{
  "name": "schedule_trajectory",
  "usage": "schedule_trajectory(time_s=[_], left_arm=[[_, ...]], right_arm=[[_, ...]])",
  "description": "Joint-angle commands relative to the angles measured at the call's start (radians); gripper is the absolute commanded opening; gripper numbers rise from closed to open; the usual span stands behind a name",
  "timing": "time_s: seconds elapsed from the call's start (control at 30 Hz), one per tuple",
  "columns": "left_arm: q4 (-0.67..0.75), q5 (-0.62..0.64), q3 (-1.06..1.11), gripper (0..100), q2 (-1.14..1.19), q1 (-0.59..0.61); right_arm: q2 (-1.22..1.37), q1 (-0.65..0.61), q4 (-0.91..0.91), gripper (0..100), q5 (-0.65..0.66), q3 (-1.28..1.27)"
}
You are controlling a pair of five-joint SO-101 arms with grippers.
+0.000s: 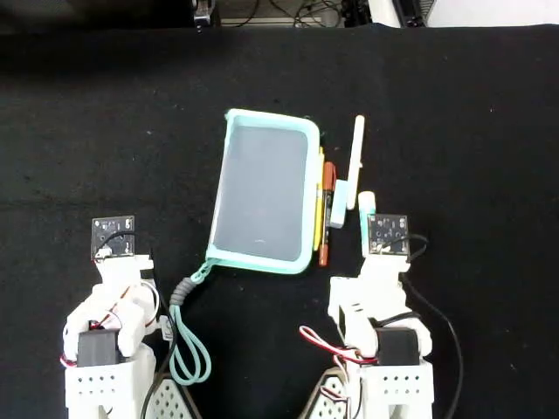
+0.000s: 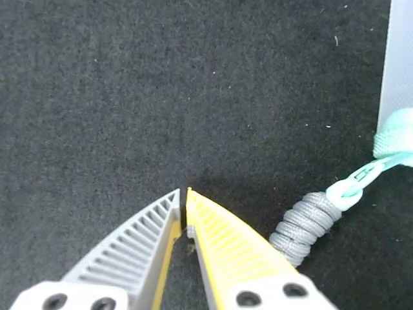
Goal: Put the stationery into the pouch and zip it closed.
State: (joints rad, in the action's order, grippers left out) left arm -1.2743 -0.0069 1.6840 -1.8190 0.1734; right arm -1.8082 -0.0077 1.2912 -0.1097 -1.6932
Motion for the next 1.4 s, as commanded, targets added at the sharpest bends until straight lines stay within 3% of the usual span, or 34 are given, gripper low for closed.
schedule_trajectory(time_s=[0.0, 0.47, 0.83, 1.23, 1.37], left_arm=[[-0.002, 0.011, 0.015, 3, -0.003, 0.008], [-0.002, 0.011, 0.015, 3, -0.003, 0.008], [-0.002, 0.011, 0.015, 3, -0.003, 0.007], [-0.002, 0.008, 0.015, 4, -0.003, 0.019], [0.006, 0.005, 0.015, 4, -0.002, 0.229]], right_arm=[[-0.067, -0.011, 0.005, 1.5, -0.009, 0.008], [-0.071, -0.018, -0.003, 1.5, -0.014, 0.008], [-0.073, -0.419, -0.262, 1.5, -0.014, 0.008], [-0.073, -0.646, -0.539, 1.5, -0.012, 0.008], [-0.065, -0.678, -0.643, 1.5, -0.012, 0.008]])
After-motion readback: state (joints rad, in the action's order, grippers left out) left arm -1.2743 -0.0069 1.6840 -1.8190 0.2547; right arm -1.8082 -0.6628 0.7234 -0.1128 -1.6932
